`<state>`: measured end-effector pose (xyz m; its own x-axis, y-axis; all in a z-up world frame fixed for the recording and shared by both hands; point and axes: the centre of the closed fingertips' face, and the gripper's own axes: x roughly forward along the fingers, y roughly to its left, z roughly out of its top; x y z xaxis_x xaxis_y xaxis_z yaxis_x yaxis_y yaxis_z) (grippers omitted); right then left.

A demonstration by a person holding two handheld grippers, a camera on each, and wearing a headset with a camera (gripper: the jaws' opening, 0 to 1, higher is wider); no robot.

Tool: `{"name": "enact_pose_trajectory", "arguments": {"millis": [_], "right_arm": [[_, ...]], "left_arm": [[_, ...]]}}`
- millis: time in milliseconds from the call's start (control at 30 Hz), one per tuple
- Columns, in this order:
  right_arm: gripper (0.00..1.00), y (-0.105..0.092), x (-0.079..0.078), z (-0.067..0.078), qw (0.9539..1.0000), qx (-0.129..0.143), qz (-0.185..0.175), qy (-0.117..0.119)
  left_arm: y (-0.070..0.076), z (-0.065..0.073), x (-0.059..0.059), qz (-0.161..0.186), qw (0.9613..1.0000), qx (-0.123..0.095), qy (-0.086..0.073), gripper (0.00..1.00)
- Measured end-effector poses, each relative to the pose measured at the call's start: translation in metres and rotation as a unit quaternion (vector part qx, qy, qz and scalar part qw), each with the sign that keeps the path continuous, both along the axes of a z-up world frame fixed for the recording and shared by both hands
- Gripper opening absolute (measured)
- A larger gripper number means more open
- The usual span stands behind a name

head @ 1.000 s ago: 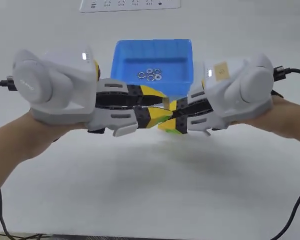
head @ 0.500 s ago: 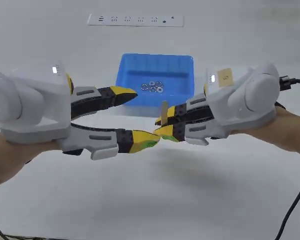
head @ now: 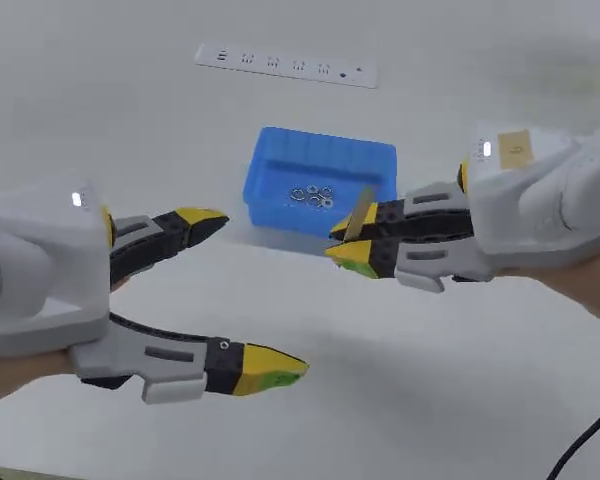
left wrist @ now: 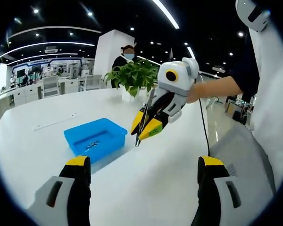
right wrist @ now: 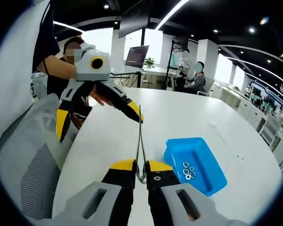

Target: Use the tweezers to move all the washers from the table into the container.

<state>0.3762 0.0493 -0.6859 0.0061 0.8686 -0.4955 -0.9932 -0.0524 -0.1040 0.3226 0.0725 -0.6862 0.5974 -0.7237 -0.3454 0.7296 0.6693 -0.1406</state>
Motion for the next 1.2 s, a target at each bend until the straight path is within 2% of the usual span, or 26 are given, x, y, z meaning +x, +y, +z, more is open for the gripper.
{"name": "enact_pose_trajectory", "arguments": {"millis": [67, 200, 300, 367, 400, 433, 533, 600, 700, 800, 967, 1200], "right_arm": [[0.09, 0.002, 0.009, 0.01, 0.9998, 0.013, -0.013, -0.001], [0.09, 0.007, 0.029, 0.021, 0.9995, 0.013, -0.022, -0.018], [0.09, 0.014, 0.051, 0.03, 0.9986, 0.015, -0.035, -0.035], [0.09, 0.018, 0.067, 0.036, 0.9976, 0.024, -0.052, -0.039], [0.09, 0.019, 0.069, 0.036, 0.9975, 0.025, -0.053, -0.039], [0.09, 0.021, 0.078, 0.035, 0.9969, 0.024, -0.061, -0.045], [0.09, 0.026, 0.099, 0.028, 0.9955, 0.022, -0.08, -0.046], [0.09, 0.029, 0.112, 0.019, 0.9943, 0.025, -0.097, -0.035], [0.09, 0.033, 0.126, 0.001, 0.9936, 0.012, -0.108, -0.029], [0.09, 0.035, 0.136, -0.017, 0.9926, 0.003, -0.121, -0.014], [0.09, 0.04, 0.135, -0.042, 0.993, -0.018, -0.117, -0.001], [0.09, 0.037, 0.127, -0.067, 0.992, -0.035, -0.12, 0.017]], "left_arm": [[0.003, 0.002, 0.0, 0.005, 1.0, 0.0, -0.007, 1.0], [0.01, -0.001, 0.002, 0.019, 0.9997, -0.006, -0.011, 1.0], [0.013, -0.007, 0.001, 0.021, 0.9998, -0.003, -0.008, 1.0], [0.015, -0.009, 0.0, 0.02, 0.9998, -0.001, -0.007, 1.0], [0.017, -0.01, 0.0, 0.023, 0.9997, -0.002, -0.006, 1.0], [0.018, -0.01, 0.0, 0.024, 0.9997, -0.004, -0.006, 1.0], [0.023, -0.011, 0.002, 0.03, 0.9995, -0.005, -0.004, 1.0], [0.025, -0.012, 0.003, 0.031, 0.9995, -0.004, -0.002, 0.99], [0.032, -0.012, 0.004, 0.039, 0.9992, 0.005, -0.009, 0.99], [0.038, -0.012, 0.004, 0.051, 0.9987, -0.005, -0.005, 0.99], [0.045, -0.021, 0.002, 0.062, 0.9981, -0.001, 0.006, 0.99], [0.046, -0.019, 0.004, 0.069, 0.9976, -0.004, 0.007, 0.99]]}}
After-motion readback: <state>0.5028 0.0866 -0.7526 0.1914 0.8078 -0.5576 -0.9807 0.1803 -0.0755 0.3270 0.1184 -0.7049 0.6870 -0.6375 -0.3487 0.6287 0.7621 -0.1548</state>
